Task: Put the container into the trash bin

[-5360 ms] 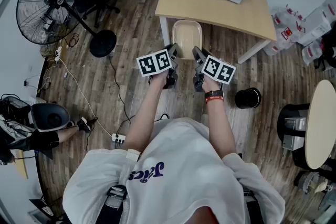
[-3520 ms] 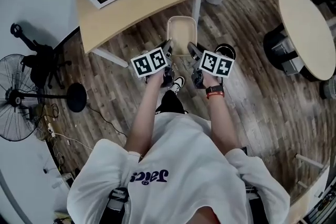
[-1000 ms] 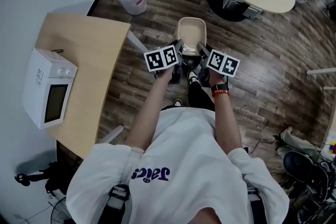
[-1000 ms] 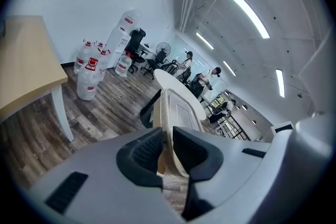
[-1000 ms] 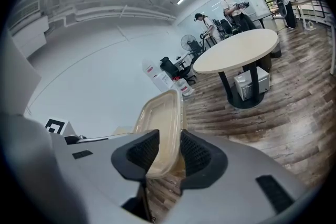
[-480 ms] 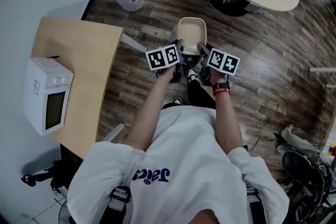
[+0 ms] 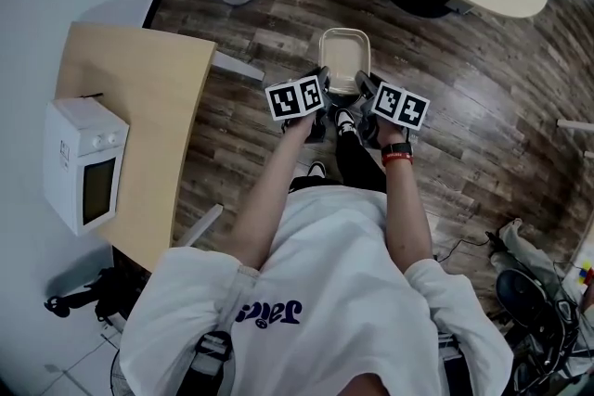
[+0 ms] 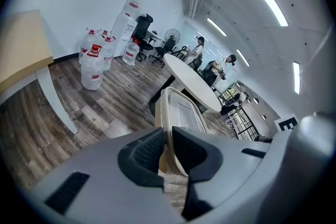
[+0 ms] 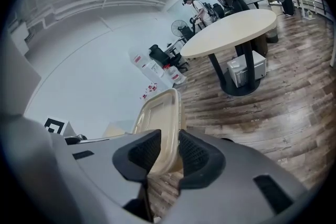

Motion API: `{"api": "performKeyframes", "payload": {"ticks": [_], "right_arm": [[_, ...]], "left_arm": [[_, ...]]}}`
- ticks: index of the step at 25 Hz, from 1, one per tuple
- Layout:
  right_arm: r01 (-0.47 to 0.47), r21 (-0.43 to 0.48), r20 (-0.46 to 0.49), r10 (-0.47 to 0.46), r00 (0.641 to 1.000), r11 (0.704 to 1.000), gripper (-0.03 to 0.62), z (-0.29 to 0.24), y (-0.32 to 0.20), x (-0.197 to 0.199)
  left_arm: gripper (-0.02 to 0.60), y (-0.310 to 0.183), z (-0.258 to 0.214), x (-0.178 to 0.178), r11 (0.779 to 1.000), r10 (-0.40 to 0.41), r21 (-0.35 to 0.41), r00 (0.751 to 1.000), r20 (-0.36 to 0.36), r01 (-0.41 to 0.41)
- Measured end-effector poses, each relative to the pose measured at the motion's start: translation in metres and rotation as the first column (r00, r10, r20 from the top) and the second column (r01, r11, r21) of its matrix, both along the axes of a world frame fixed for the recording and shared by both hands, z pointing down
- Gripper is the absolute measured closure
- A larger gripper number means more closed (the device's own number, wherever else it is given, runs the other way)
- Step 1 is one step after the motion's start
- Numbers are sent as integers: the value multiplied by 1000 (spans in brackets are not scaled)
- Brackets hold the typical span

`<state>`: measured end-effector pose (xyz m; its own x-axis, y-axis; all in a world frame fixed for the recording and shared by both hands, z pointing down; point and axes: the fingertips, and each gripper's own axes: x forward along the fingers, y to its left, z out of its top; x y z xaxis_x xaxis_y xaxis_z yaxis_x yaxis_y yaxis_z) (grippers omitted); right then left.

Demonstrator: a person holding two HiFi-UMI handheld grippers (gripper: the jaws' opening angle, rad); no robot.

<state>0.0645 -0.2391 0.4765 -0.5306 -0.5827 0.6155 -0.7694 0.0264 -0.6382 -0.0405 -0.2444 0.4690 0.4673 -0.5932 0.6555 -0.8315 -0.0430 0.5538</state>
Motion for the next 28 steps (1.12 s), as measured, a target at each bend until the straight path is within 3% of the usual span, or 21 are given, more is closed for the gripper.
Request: {"api": "performKeyframes", "payload": {"ticks": [11,16,28], "right_arm": [[6,-90,-2,-7,1000,996,479,63,-28,4],[4,-145,-4,-4,1000,989,482,96,-35,9],[-13,-246,2,13,1000,969,485,172,-30,21]], "left_arm": [[520,-29,65,3,994,19,-105,999,27,-16],[520,-37,97,7,991,51,-131,996,74,-41],[518,-33,174,18,977,57,-210,996,75,-40]]}}
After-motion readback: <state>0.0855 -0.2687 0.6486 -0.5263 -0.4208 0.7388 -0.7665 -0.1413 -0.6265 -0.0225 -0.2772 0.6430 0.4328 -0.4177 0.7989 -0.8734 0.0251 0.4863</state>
